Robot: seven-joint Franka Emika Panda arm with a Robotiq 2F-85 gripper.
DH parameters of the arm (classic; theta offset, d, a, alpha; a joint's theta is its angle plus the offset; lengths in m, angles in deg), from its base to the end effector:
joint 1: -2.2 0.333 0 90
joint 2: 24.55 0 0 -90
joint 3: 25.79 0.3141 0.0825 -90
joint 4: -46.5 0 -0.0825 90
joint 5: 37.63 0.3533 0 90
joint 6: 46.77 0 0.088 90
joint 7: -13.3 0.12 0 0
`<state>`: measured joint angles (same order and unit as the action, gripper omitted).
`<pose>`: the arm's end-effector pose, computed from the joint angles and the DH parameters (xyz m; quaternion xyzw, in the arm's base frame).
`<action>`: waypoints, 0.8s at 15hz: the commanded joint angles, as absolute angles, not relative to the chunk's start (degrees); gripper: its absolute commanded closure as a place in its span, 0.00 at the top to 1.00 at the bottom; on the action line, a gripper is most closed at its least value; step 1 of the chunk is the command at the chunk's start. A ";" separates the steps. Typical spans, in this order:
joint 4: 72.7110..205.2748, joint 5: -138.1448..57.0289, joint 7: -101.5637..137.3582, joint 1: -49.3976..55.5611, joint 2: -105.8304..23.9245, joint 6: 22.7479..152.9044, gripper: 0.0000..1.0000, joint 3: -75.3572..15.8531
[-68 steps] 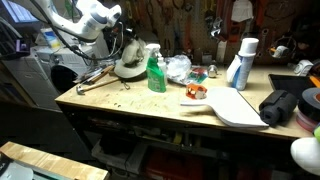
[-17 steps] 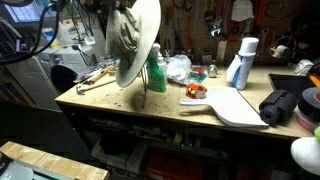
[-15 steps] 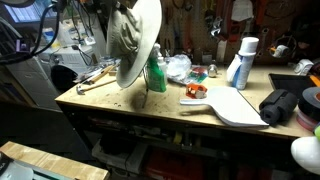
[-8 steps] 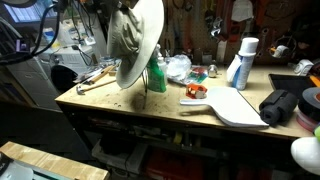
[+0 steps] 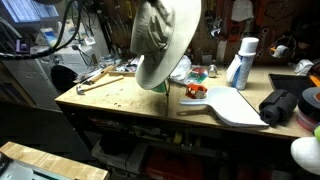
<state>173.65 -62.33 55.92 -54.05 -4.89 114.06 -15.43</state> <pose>0.3584 -0.3256 0.6201 0.7333 -0.4938 0.4252 0.1939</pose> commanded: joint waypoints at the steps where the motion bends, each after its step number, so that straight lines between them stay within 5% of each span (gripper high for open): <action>1: 165.36 -70.07 64.75 -60.30 -12.74 114.82 0.01 -10.52; 12: 137.96 -96.17 87.32 -59.95 -36.10 103.49 0.01 -6.25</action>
